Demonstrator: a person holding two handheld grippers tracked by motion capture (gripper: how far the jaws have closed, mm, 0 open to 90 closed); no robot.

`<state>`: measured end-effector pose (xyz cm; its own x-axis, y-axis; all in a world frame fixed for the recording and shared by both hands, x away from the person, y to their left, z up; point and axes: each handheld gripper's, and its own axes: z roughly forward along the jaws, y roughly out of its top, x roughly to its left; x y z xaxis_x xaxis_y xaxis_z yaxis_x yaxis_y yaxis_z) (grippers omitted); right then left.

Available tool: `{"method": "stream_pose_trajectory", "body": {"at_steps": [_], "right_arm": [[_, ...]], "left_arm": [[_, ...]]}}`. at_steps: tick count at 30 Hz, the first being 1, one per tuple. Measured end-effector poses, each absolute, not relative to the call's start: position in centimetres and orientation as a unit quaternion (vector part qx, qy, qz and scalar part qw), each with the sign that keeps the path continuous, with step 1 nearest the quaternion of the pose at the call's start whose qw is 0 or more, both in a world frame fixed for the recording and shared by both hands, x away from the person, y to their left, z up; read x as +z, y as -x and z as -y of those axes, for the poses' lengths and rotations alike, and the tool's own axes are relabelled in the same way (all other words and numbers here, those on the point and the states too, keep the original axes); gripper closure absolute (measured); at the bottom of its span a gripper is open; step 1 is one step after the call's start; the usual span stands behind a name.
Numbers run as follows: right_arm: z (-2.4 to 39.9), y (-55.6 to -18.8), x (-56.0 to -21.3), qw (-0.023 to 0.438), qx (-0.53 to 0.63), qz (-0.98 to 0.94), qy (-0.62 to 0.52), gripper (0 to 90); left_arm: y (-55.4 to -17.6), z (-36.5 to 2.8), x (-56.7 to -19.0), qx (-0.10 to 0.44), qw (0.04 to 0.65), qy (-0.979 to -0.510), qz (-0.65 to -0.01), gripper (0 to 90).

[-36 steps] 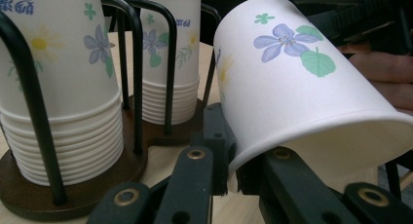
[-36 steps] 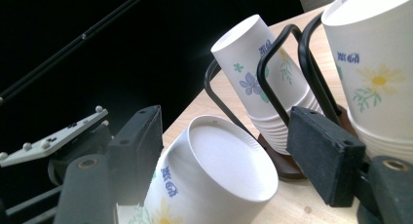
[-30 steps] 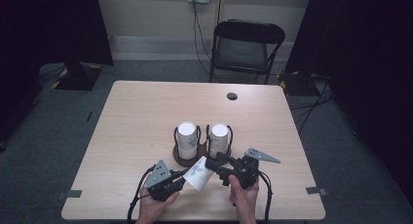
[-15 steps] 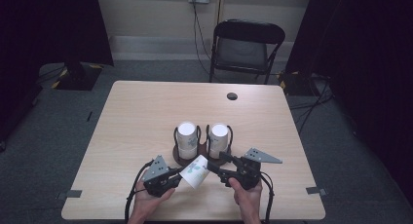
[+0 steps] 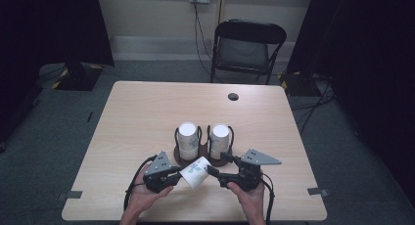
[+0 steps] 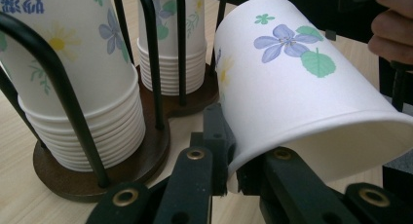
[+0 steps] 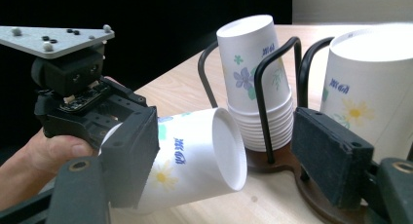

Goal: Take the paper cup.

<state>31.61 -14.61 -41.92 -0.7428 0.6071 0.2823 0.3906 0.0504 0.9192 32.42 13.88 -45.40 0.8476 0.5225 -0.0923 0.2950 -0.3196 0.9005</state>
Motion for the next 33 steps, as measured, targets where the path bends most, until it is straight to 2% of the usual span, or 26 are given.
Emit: {"method": "stream_pose_trajectory", "body": {"at_steps": [13,23,33], "right_arm": [[13.4,-31.1,-41.0,0.13,0.563,-0.769,-0.276,27.3],[11.4,-30.9,-40.8,0.14,0.531,-0.811,-0.2,29.3],[10.4,-31.1,-40.9,0.137,0.499,-0.844,-0.141,22.7]], "left_arm": [[-33.2,-13.7,-44.7,0.099,0.486,-0.835,-0.237,85.5],[-33.7,-13.6,-44.4,0.073,0.478,-0.846,-0.226,85.5],[-34.1,-13.5,-44.5,0.054,0.473,-0.849,-0.229,85.4]]}}
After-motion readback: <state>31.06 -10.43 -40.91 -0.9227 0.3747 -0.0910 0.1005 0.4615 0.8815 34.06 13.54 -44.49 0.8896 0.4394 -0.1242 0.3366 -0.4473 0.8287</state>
